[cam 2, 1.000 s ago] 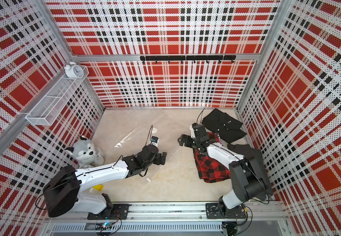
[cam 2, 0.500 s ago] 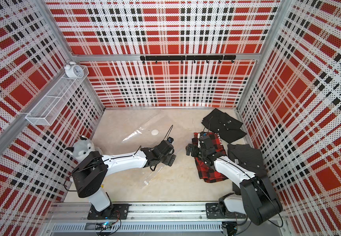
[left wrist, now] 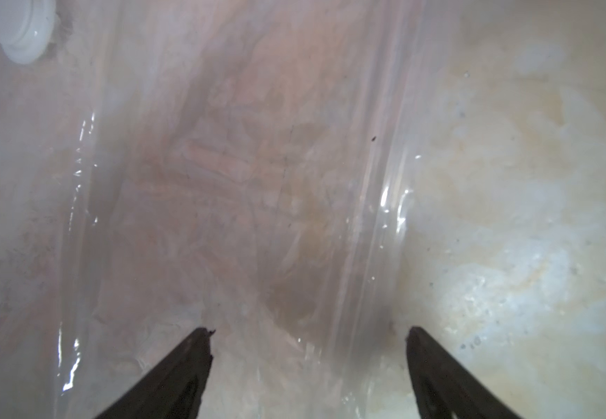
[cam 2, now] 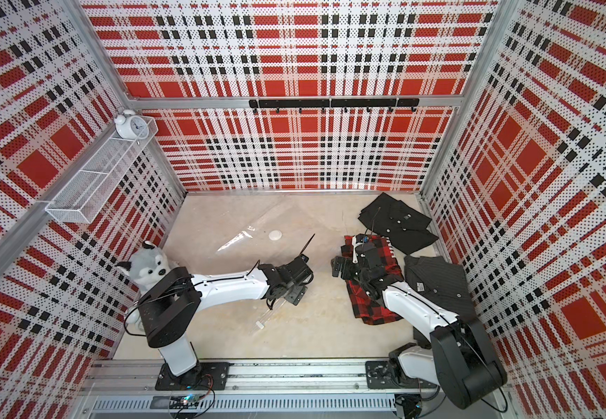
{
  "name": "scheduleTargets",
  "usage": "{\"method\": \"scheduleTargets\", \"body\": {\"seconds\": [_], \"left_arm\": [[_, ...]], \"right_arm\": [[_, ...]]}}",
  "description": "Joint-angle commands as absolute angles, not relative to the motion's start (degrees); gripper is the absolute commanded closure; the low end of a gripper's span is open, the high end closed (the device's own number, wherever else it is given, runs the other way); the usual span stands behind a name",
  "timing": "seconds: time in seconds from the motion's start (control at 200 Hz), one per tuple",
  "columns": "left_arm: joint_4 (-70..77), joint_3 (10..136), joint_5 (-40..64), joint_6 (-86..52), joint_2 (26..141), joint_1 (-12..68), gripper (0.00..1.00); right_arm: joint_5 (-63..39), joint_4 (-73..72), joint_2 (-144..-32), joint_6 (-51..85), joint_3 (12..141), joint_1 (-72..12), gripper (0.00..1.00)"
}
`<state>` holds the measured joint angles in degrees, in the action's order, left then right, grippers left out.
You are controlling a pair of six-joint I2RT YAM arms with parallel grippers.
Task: Place the folded shirt into the vacuum bag
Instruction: Open the vacuum bag at the center of the board.
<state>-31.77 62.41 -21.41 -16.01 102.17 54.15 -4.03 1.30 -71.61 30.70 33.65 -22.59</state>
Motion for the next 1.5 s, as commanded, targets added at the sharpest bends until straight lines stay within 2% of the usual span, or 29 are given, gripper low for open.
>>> {"method": "scheduleTargets", "body": {"seconds": [0.0, 0.21, 0.381, 0.691, 0.807, 1.032, 1.283, 1.493], "left_arm": [[-34.8, 64.0, -23.0, -16.5, 102.3, 54.5, 0.16], [-35.6, 63.4, -23.2, -16.8, 102.0, 54.8, 0.19], [-36.0, 64.1, -23.5, -16.4, 102.9, 55.0, 0.32], [-36.8, 65.5, -26.0, -15.8, 103.6, 54.6, 0.67], [-37.2, 65.9, -26.8, -15.8, 104.0, 54.5, 0.72], [-37.4, 66.4, -29.5, -16.8, 103.0, 54.3, 0.74], [-37.8, 67.1, -35.4, -18.5, 104.2, 54.1, 0.59], [-38.2, 68.0, -42.3, -20.9, 105.3, 52.6, 0.57]], "right_arm": [[-3.7, 0.0, -71.2, 30.0, 33.4, -22.4, 0.0], [-3.9, 0.0, -70.8, 30.0, 33.3, -22.4, 0.0], [-4.0, -0.4, -70.8, 30.0, 33.1, -22.3, 0.0], [-3.5, -0.2, -69.7, 29.5, 32.8, -22.4, 0.0], [-3.6, -0.2, -70.0, 29.4, 32.8, -22.4, 0.0], [-4.0, -0.5, -70.7, 29.4, 32.8, -22.3, 0.0], [-4.1, -1.0, -71.3, 29.2, 32.7, -22.4, 0.0], [-4.4, -0.8, -71.0, 29.1, 32.8, -22.4, 0.0]]}}
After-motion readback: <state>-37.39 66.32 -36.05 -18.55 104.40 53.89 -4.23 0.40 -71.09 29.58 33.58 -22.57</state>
